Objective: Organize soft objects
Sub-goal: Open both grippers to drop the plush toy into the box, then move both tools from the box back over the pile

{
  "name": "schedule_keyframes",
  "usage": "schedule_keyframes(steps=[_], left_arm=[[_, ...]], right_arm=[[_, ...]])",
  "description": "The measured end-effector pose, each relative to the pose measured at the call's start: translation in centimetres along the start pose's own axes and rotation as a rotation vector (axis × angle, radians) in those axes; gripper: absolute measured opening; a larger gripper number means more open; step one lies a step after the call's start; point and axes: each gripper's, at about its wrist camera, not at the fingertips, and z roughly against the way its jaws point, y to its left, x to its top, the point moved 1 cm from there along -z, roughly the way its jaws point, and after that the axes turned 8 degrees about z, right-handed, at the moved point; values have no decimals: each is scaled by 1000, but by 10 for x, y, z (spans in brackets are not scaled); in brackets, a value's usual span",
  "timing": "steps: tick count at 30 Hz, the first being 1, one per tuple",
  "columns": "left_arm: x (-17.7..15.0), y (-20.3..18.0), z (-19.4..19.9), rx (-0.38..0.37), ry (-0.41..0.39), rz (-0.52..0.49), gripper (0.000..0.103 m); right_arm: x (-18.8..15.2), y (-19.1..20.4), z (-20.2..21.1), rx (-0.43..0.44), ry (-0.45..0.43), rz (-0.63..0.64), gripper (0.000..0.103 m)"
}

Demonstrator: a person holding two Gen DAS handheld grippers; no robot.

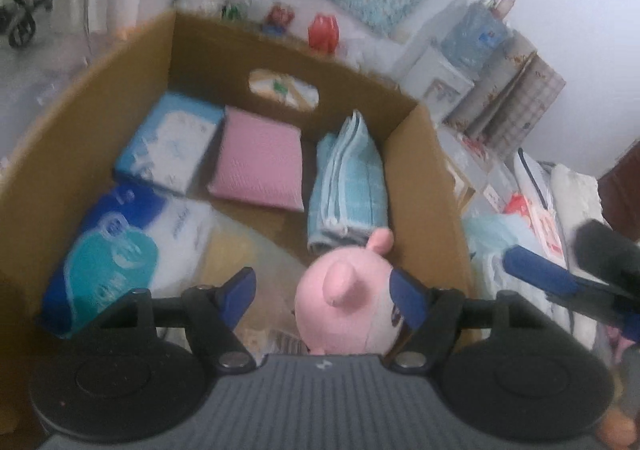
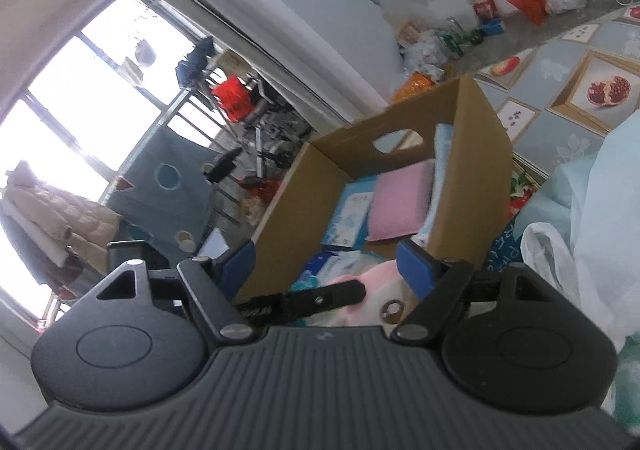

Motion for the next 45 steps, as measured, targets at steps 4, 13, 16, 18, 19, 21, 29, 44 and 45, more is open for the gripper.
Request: schedule_keyframes(steps=[4, 13, 16, 18, 19, 21, 29, 44, 45], left_arm=[[-7, -16, 40, 12, -127, -61, 91], [-77, -76, 137, -227, -293, -342, 103], [-104, -98, 150, -352, -270, -420, 103], [-121, -113, 152, -406, -246, -456, 103], [-129, -121, 151, -418, -235, -472, 103], [-146, -136, 145, -435, -214, -510, 103], [-226, -194, 85, -422, -47, -688, 103], [-268, -217, -19, -267, -61, -764, 88], [-268, -218, -24, -251, -61, -775, 86]], right_arm=[[0, 9, 36, 77, -57, 3, 87], [-39, -12, 155, 33, -225, -68, 101], [-61, -27, 202, -45, -284, -97, 102], [-72, -32, 229, -115, -292, -83, 102], [-78, -33, 245, -165, -296, -75, 102], [-92, -37, 273, -247, -307, -65, 102], [-162, -71, 333, -289, -426, -213, 102], [-222, -142, 282, -247, -471, -482, 96], [-220, -144, 280, -267, -471, -478, 94]])
